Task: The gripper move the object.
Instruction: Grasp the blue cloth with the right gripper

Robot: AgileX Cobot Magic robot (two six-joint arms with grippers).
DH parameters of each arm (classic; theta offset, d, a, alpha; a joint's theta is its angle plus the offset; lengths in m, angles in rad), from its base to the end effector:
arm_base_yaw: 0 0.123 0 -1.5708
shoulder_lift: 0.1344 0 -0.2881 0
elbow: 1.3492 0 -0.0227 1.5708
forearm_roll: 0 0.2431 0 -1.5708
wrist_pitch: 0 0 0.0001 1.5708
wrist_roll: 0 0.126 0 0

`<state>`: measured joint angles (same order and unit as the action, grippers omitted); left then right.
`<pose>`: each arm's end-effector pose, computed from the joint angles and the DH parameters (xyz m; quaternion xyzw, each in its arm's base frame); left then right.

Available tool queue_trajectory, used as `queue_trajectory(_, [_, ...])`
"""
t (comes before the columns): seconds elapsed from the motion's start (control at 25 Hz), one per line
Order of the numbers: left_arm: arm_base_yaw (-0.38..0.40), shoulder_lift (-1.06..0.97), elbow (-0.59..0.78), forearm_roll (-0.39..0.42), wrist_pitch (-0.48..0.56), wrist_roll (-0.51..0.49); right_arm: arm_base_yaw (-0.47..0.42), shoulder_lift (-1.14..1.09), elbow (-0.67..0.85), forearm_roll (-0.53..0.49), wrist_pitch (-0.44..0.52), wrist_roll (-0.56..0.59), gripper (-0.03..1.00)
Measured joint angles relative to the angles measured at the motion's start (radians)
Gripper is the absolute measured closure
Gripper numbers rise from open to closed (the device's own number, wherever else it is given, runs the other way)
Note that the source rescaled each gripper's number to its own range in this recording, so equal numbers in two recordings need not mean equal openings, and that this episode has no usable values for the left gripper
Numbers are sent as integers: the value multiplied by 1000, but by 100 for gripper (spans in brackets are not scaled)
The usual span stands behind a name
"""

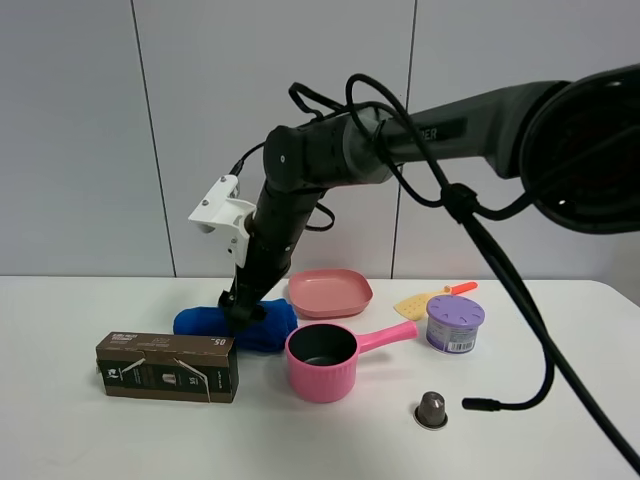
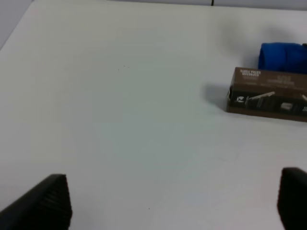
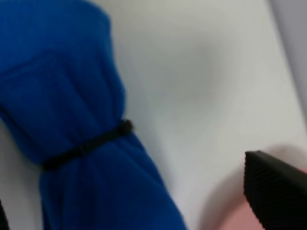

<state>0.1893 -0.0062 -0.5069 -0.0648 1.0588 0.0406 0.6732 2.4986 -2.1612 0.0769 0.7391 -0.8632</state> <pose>0.0159 -0.0042 0.2602 -0.0616 0.8466 0.0284 0.5279 0.4353 0.3555 0.1200 -0.6510 0.7022 0.0056 0.2883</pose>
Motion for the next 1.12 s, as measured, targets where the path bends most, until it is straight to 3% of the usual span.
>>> queue_trajectory(0.24, [0,0,0,0,0,0,0,34,0,34,-72,0,9])
queue_trajectory(0.76, [0,0,0,0,0,0,-10,74,0,117,-91,-1,17])
queue_trajectory(0.96, [0,0,0,0,0,0,-13,85,0,119,-91,-1,40])
queue_trajectory(1.12, [0,0,0,0,0,0,-17,88,0,123,-90,-1,73])
